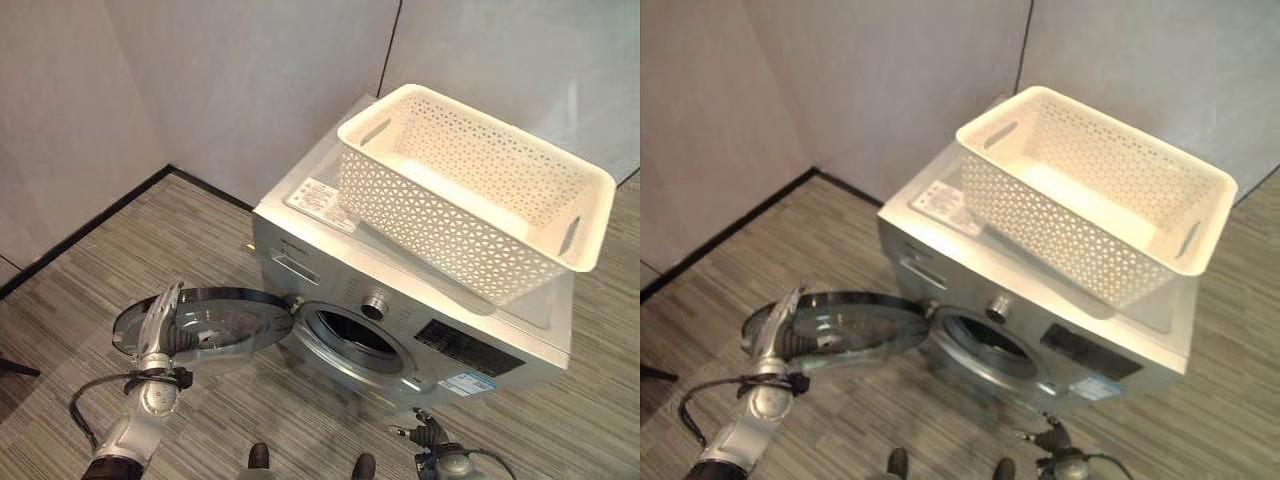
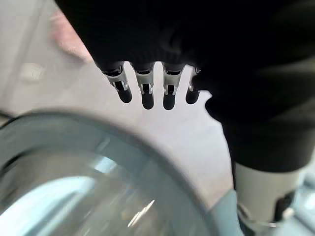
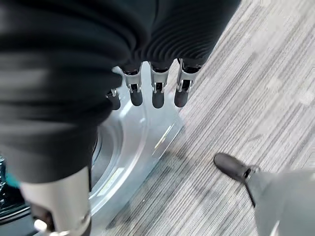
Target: Grab the laundry basket,head to the washer,open it,put in the laundry and shut it.
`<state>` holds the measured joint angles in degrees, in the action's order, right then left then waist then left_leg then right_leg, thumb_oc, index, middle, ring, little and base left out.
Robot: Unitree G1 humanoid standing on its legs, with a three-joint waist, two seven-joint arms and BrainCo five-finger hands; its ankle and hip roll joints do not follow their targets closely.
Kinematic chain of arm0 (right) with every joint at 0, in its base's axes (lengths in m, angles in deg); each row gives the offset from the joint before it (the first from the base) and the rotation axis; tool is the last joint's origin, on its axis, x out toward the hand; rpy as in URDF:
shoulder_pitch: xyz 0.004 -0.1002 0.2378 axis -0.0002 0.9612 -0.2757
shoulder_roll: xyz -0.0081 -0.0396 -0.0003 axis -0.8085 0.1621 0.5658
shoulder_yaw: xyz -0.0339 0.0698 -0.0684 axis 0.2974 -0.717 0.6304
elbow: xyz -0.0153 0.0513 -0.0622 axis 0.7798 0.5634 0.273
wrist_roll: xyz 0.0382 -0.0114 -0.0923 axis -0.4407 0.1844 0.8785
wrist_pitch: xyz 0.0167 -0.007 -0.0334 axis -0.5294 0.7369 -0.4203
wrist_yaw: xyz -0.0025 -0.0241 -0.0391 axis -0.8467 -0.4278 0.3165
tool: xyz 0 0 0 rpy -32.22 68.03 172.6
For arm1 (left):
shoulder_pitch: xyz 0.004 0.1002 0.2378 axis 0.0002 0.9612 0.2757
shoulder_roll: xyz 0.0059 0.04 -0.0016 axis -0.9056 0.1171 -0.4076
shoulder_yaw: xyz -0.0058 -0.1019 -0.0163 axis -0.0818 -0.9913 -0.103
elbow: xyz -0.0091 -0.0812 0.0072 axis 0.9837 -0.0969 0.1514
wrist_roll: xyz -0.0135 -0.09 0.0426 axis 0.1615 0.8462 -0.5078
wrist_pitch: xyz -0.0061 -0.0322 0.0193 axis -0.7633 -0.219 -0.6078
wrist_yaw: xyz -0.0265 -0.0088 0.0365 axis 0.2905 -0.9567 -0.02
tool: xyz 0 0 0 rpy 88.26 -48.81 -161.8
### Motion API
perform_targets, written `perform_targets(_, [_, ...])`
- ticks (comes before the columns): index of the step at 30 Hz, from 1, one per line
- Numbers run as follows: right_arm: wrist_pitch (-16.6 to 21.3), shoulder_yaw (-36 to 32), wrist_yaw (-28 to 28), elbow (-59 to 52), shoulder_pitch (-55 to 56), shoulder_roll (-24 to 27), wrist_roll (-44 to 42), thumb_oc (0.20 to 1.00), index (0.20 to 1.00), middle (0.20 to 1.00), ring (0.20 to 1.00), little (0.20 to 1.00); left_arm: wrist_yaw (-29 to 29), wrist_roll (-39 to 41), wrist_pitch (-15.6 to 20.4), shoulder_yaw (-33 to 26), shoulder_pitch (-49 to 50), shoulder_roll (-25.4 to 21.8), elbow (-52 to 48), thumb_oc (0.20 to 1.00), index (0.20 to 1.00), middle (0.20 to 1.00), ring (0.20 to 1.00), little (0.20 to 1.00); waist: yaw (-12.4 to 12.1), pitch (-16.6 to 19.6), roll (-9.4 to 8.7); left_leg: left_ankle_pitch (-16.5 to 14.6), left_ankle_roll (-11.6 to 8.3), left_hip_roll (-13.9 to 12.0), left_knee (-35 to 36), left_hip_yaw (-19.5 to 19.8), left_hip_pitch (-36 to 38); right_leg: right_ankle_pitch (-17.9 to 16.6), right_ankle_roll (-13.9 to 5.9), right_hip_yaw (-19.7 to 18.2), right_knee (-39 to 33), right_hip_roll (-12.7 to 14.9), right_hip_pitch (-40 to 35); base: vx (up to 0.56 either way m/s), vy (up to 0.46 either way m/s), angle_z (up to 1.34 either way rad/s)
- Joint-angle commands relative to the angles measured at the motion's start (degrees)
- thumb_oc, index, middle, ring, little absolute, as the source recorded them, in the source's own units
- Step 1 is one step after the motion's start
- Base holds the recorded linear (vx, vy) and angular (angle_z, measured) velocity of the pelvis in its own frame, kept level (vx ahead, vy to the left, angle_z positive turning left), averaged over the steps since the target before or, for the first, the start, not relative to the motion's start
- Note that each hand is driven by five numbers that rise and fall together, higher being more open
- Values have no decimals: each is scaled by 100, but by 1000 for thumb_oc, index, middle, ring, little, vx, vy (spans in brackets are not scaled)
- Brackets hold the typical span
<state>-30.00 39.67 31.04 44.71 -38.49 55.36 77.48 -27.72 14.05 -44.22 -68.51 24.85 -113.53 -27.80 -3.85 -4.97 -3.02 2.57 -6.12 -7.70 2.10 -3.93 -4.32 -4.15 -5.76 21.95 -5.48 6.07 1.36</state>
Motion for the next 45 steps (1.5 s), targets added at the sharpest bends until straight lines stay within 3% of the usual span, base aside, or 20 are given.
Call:
perform_targets(1, [138, 154, -97, -55, -438, 383, 223, 1000, 1000, 1000, 1000, 1000, -298, 231, 95, 98, -782, -77, 110, 1000, 1000, 1000, 1000, 1000, -52, -167, 180, 744, -342, 51, 290, -167, -776, 838, -101, 255, 48, 111, -327, -334, 17, 37])
perform_targets(4, [106, 214, -89, -161, -545, 527, 319, 1000, 1000, 1000, 1000, 1000, -308, 404, 74, 55, -980, -10, 333, 1000, 1000, 1000, 1000, 1000, 55, -118, 236, 601, -275, -14, 290, -248, -572, 732, -110, 221, 48, 222, -106, -182, 71, 8])
perform_targets(5, [94, 184, -82, -186, -522, 584, 309, 1000, 1000, 1000, 1000, 1000, -314, 496, 54, 36, -1053, -21, 538, 1000, 1000, 1000, 1000, 1000, 196, -5, 294, 489, -202, -138, 244, -446, -127, 631, -103, 183, 48, 292, 22, -51, 65, -12])
perform_targets(8, [89, 159, -67, -271, -441, 654, 284, 1000, 1000, 1000, 1000, 1000, -397, 572, 40, 20, -1133, -51, 918, 1000, 1000, 1000, 1000, 1000, 297, 58, 351, 323, -210, -223, -25, -408, 225, 595, -77, 11, 54, 256, 35, -2, 95, -3])
perform_targets(9, [85, 79, -33, -331, -247, 690, 273, 1000, 1000, 1000, 1000, 1000, -505, 459, -74, 49, -1289, -156, 1220, 1000, 1000, 1000, 1000, 1000, 453, 176, 456, 187, -185, -306, 166, -535, 570, 588, -118, -27, 66, 225, 20, 41, 65, -8])
perform_targets(11, [88, 59, 1, -365, -135, 714, 294, 1000, 1000, 1000, 1000, 1000, -541, 345, -149, 68, -1326, -206, 1282, 1000, 1000, 1000, 1000, 1000, 510, 223, 502, 142, -178, -328, 262, -574, 604, 575, -112, -81, 77, 201, 12, 10, 72, 0])
perform_targets(12, [88, 44, 22, -456, -35, 750, 334, 1000, 1000, 1000, 1000, 1000, -603, 279, -211, 22, -1348, -256, 1249, 1000, 1000, 1000, 1000, 1000, 544, 238, 510, 216, -135, -298, 290, -602, 554, 458, -78, -64, 91, 233, 57, 6, 115, 12])
perform_targets(17, [62, -225, 80, -477, 413, 681, 297, 1000, 1000, 1000, 1000, 1000, -753, 158, -340, -408, -1315, -583, 1051, 1000, 1000, 1000, 1000, 1000, 629, 294, 516, -296, -24, -82, 290, -725, 788, 260, -236, -221, 112, 443, -104, 47, 107, -8])
perform_targets(21, [2, -295, 149, -665, 524, 680, 306, 1000, 1000, 1000, 1000, 1000, -478, 534, -353, -538, -1473, -732, 1355, 1000, 1000, 1000, 1000, 1000, 691, 321, 526, -396, 10, 25, 290, -864, 855, 142, -328, -244, 88, 559, -140, 32, 81, -21])
perform_targets(26, [-84, -191, 306, -1200, 613, 873, 470, 1000, 1000, 1000, 1000, 1000, 104, 821, -505, -283, -2089, -1295, 2317, 1000, 1000, 1000, 1000, 1000, 790, 332, 535, -471, 44, 92, 290, -1018, 880, 50, -418, -304, 83, 613, -65, 28, 44, -7])
perform_targets(32, [-103, -120, 451, -1540, 642, 1083, 411, 1000, 1000, 1000, 1000, 1000, 1029, 912, -528, 680, -3476, -1954, 4103, 1000, 1000, 1000, 1000, 1000, 957, 320, 434, -468, 39, 53, 290, -1129, 767, -28, -487, -396, 59, 588, 142, -3, 5, -3])
perform_targets(37, [-35, -68, 529, -1743, 703, 1179, 289, 1000, 1000, 1000, 1000, 1000, 1119, 847, -551, 1212, -4391, -2152, 4489, 1000, 1000, 1000, 1000, 1000, 1045, 178, 296, -513, 12, -23, 290, -1137, 613, -33, -575, -488, 63, 525, 332, -22, -11, -12])
perform_targets(45, [-14, -74, 613, -1836, 763, 1282, 157, 1000, 1000, 1000, 1000, 1000, 1396, 1400, -546, 1464, -5272, -2259, 5061, 1000, 1000, 1000, 1000, 1000, 1155, 11, 85, -391, 12, -46, 290, -1137, 174, -170, -599, -602, 54, 515, 795, -56, 6, -6])
